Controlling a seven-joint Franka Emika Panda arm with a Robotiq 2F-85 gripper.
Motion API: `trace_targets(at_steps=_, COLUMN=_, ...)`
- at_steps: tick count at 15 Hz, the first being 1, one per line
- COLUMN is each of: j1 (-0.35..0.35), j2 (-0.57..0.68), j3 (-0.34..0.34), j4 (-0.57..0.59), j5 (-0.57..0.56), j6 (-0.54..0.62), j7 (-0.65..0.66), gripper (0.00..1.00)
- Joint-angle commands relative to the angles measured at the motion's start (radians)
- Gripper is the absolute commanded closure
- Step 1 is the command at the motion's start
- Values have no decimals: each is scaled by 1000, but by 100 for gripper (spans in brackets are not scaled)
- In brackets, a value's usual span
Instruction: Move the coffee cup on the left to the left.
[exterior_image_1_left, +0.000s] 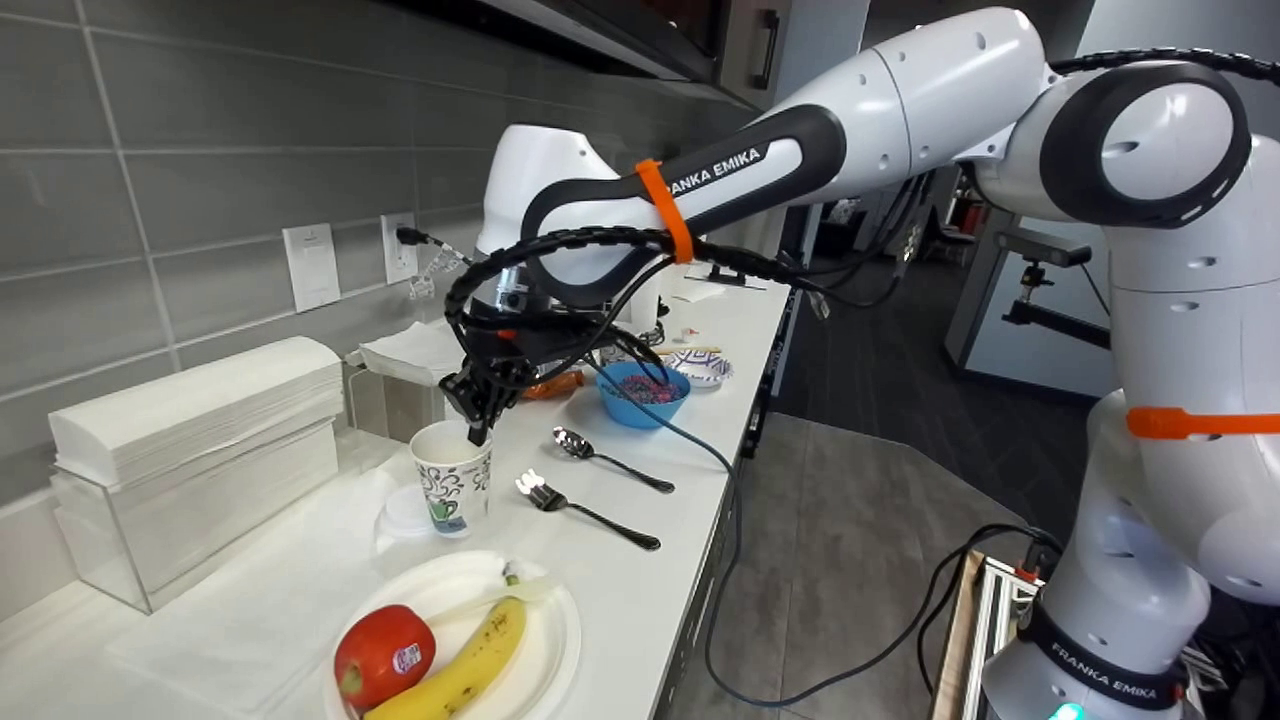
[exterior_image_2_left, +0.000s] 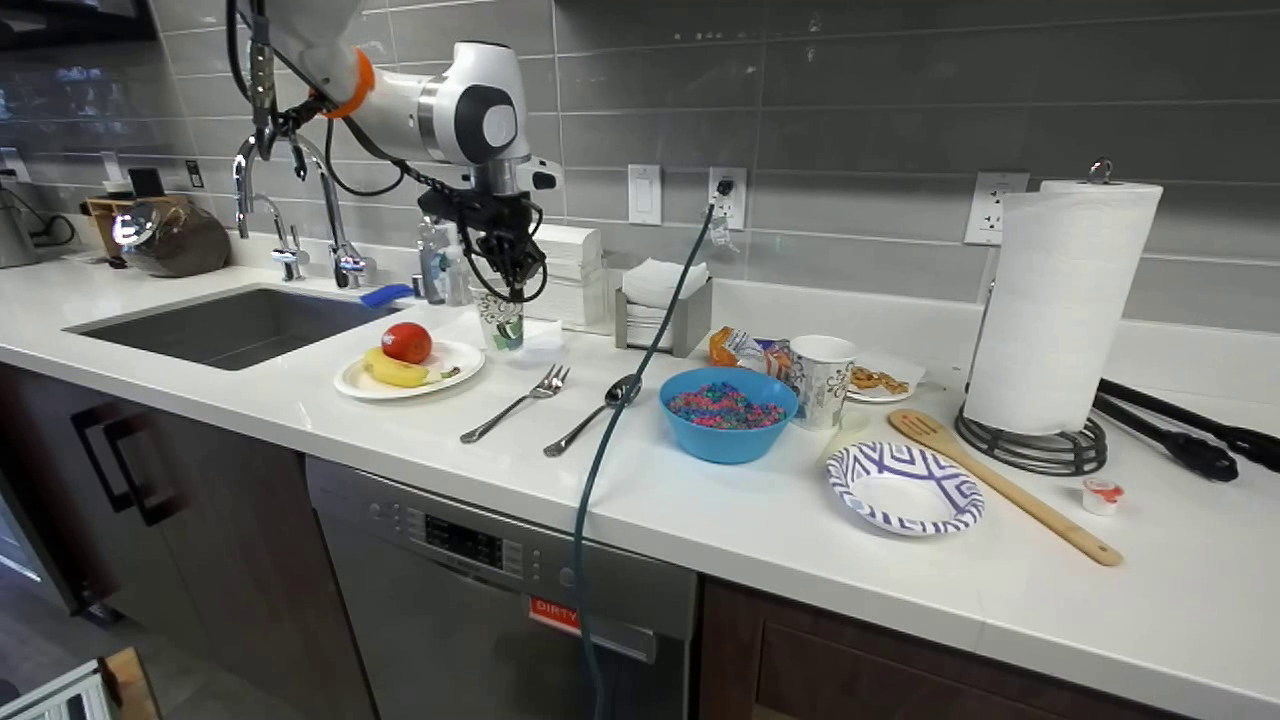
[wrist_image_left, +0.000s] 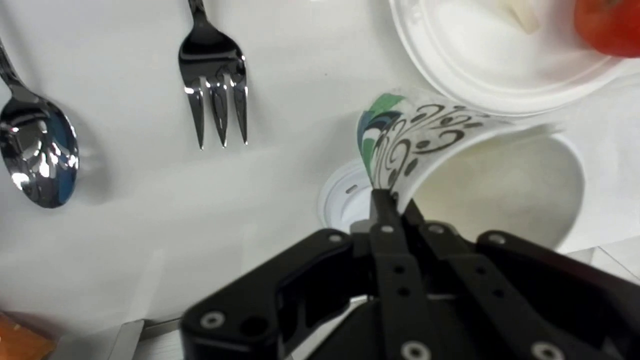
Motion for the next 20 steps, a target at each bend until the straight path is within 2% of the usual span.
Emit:
trace_targets(at_steps=1, j1=-15, j2=-28, j3=-8, j4=-54, j5=39, j6=-17, j7=27, gripper=99)
trace_targets(at_steps=6, j1=-24, j2=-12, j3=-18, j4=-72, j5=40, j6=-12, j7=44, gripper=99)
trace_targets(at_steps=7, j1=-28, j2=-11, j3=-15, j4=-72, j5=47, j6=-15, j7=40, gripper=71)
trace_targets(at_steps=8, j1=-28, j2=-12, j3=-15, j4=-71, j5=44, j6=-21, j7=34, gripper=70)
trace_targets(at_steps=9, j1=-23, j2=-20, j3=-17, j4=-73, j5=30, j6=-21, j7=34, gripper=64)
trace_targets(at_steps=14, j1=1, j2=-92, j3=6, j4=-67, j5=7, j6=-48, j7=8, gripper=26)
trace_targets(at_steps=17, j1=17, j2=-150, j3=28, j4=-63, j5=4, j6=-126, j7=8, gripper=4)
trace_targets(at_steps=20, j1=31, j2=-208, j3=45, j4=-58, j5=-16, j6=-260, j7=26, gripper=0)
